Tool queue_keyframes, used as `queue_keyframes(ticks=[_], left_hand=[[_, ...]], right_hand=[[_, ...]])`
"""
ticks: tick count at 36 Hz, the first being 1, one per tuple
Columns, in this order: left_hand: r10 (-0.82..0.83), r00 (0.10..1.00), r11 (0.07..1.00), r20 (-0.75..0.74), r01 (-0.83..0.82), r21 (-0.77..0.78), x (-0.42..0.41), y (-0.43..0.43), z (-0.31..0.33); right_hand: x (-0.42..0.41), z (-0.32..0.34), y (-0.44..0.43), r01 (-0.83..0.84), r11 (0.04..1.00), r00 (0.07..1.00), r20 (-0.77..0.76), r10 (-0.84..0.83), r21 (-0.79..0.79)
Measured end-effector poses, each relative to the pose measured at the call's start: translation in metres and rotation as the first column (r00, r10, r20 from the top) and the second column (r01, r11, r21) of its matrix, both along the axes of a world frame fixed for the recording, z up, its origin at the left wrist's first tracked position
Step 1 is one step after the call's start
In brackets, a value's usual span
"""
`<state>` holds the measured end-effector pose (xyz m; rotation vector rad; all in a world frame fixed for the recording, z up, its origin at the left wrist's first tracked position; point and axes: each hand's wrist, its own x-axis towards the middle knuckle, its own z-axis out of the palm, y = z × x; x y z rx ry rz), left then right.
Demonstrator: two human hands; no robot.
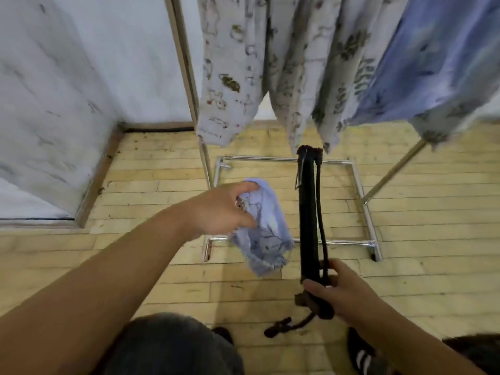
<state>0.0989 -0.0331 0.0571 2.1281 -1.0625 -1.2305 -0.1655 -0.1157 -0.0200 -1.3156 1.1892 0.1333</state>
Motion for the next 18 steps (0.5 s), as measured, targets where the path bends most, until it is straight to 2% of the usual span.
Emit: queue_keyframes(ticks=[3,7,13,18], left_hand=[[-0.126,0.98,0.992,0.156,0.12,0.044,-0.029,0.005,0.031],[-0.273,0.903,0.96,0.33,0.234,0.153,-0.072,0.017,0.048],[-0.309,0.884,0.949,0.351,0.26,0.18,-0.141,0.05,0.03],[-0.256,0.912,0.963,0.321,0.212,0.167,-0.177,0.073,0.009]], right_hand=[[-0.027,0.033,0.009,0.053,0.998,0.996,0.067,-0.054,0.015],[-0.073,0.07,0.019,0.09,0.995,0.982,0.16,-0.095,0.038],[-0.137,0.096,0.03,0.139,0.974,0.955,0.235,-0.18,0.178],[-0.162,0.097,0.038,0.206,0.915,0.891,0.32,-0.321,0.346]])
